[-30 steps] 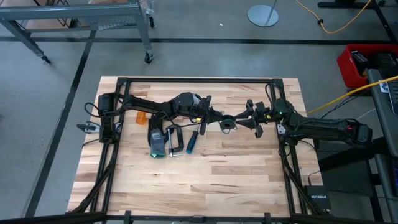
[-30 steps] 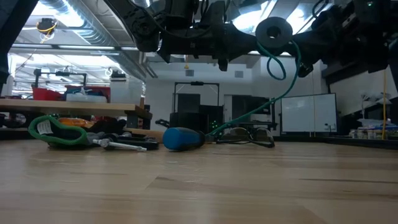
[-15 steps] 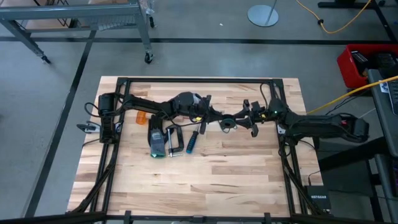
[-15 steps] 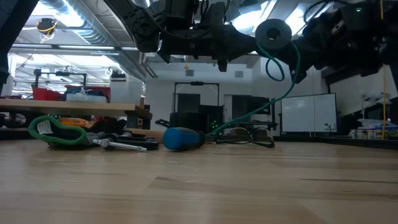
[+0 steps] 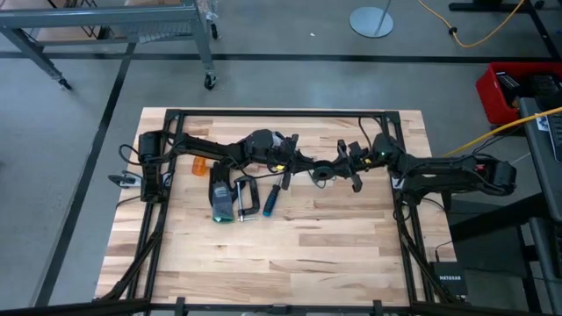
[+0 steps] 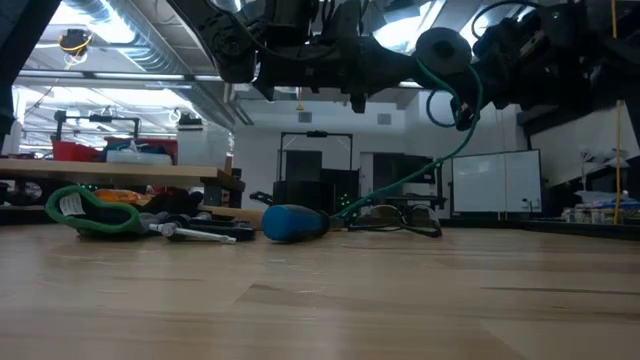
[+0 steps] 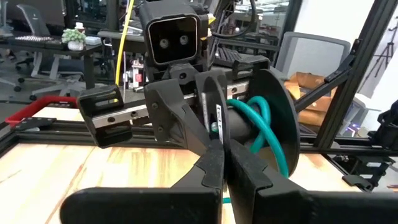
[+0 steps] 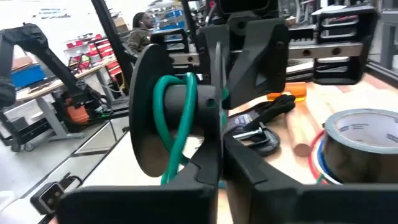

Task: Coil cords
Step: Coil the wire in the cable spool

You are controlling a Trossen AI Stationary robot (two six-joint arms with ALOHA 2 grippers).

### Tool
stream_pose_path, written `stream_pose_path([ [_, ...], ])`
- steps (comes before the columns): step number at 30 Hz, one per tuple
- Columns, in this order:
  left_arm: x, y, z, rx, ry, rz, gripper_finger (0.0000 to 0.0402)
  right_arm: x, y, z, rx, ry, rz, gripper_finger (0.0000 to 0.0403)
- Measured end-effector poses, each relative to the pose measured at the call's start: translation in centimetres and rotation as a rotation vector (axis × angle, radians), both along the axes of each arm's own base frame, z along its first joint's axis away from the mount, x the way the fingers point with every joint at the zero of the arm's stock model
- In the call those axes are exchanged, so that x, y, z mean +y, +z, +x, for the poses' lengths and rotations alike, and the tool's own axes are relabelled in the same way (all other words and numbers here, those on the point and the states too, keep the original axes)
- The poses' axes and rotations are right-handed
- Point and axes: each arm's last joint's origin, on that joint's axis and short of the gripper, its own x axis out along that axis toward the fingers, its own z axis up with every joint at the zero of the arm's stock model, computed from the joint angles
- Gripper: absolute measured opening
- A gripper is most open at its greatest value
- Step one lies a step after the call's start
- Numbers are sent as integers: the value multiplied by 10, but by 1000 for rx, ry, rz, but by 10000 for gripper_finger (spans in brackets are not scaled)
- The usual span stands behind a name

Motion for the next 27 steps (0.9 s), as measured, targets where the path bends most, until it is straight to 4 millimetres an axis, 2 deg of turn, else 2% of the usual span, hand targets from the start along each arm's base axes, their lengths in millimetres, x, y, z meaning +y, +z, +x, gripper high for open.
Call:
stream_pose_path([
  [14, 2, 4, -2, -4, 9, -17, 3, 0, 2, 0, -9, -1, -3, 6],
  [27, 4, 28, -10, -58, 18, -34, 117, -3, 2, -1, -14, -26, -6, 3],
])
